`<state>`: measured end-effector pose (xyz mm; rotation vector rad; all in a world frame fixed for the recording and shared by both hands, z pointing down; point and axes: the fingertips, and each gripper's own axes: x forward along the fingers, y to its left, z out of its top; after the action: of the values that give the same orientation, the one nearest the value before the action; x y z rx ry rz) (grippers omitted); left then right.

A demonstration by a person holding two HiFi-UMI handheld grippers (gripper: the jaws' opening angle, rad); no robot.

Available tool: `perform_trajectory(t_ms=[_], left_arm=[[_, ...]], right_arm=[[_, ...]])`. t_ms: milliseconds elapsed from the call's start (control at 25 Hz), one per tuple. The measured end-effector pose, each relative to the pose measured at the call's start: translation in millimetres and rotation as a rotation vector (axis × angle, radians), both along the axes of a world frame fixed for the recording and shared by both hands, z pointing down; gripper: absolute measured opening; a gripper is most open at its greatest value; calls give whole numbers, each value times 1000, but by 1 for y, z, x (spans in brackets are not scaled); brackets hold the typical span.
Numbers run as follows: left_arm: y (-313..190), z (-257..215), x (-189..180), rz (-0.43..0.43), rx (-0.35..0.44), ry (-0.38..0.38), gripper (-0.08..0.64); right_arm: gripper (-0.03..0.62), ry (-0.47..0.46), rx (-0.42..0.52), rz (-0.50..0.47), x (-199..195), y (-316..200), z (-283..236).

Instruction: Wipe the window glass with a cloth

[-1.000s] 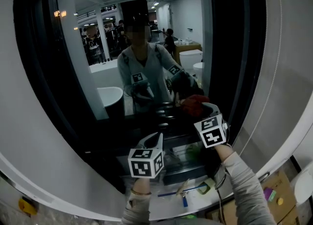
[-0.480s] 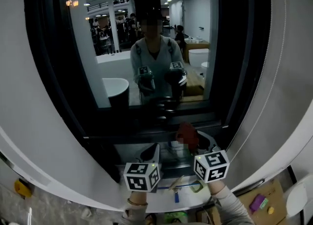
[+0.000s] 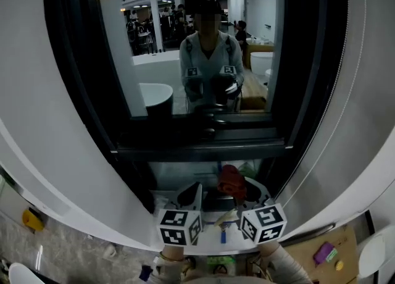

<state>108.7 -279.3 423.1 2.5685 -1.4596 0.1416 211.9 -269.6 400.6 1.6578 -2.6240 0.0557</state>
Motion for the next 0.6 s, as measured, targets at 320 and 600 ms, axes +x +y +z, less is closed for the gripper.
perform_trajectory(t_ms=[320, 600], left_arm=[[11, 7, -7, -17, 5, 6, 3], [3, 5, -3, -7, 21, 8, 3]], right_arm=[[43, -24, -31, -8, 1, 10, 17], [43, -24, -7, -4, 3, 8, 12]])
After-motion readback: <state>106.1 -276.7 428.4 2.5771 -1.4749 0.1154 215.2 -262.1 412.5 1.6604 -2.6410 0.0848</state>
